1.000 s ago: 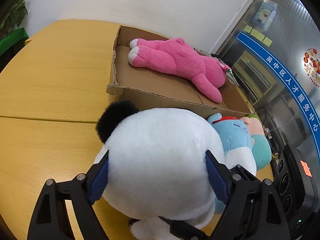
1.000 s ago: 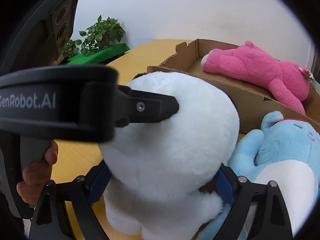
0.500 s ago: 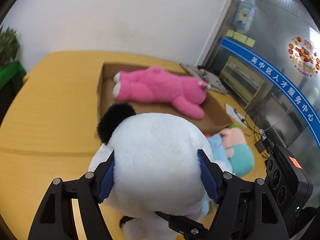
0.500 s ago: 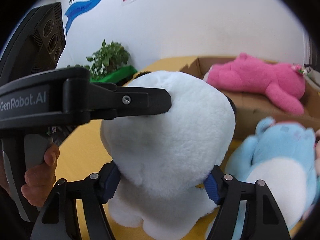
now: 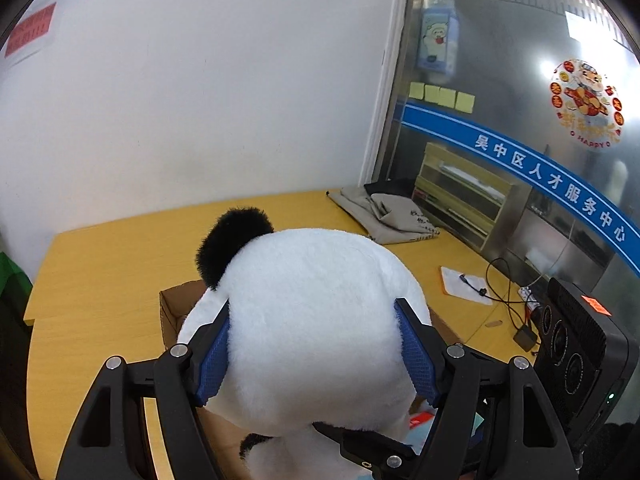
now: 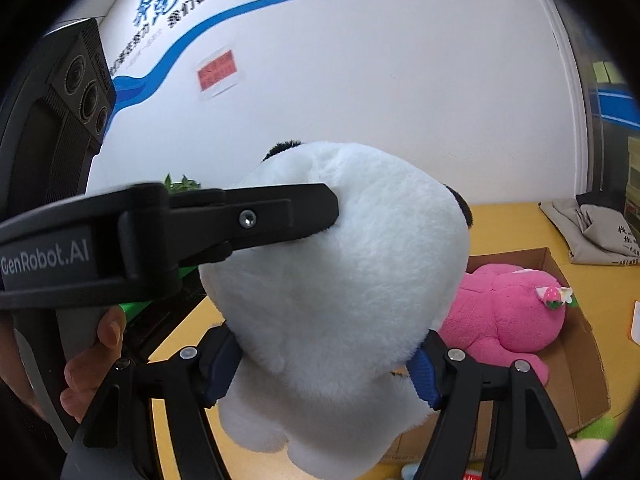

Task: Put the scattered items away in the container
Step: 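Lift the white panda with both grippers and carry it over the box, then lower the white panda beside the pink bear and open both grippers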

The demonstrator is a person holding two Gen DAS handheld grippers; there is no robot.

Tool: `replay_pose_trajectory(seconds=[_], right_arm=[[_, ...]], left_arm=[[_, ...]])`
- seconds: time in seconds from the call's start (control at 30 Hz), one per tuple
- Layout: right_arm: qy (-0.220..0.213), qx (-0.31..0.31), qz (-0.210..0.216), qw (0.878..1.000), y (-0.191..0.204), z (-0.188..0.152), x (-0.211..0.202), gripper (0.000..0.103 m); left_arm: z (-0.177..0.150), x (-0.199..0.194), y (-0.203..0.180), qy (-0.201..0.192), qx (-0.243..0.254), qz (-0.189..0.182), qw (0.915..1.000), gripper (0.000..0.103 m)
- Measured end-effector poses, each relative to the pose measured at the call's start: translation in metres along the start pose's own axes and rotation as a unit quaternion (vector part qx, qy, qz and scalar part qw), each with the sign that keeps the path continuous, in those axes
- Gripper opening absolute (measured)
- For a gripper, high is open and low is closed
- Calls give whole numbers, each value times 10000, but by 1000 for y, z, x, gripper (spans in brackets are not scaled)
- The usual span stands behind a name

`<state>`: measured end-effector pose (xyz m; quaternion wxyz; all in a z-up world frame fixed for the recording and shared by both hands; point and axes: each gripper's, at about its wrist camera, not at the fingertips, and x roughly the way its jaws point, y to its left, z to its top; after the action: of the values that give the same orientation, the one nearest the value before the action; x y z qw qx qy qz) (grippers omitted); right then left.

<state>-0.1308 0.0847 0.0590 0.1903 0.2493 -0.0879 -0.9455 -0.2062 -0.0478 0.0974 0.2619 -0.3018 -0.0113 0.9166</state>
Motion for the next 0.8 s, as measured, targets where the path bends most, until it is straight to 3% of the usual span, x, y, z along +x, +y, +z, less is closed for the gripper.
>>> replay_pose_trajectory(seconds=[0.1,0.33,0.47,0.63,0.8], right_arm=[[237,164,-72,9996,-10,-5,36,71],[1128,670,-252,9910,-25,-55,116,71],[1543,691,-353,9850,-23,-78,141,71],[1848,588,-467,9799,-11,-94,153,72],[2049,508,-387,9767,7,-104,147,81]], left_arm=[[-8,32,24,276,-255,-84,9993,78],[-62,110,83,1070,-906,-147,9900,78],[-88,117,91,1149,-995,-246,9881,78],[-103,114,90,1169,-989,-71,9882,81],[-106,102,97,1150,-1141,107,9867,86]])
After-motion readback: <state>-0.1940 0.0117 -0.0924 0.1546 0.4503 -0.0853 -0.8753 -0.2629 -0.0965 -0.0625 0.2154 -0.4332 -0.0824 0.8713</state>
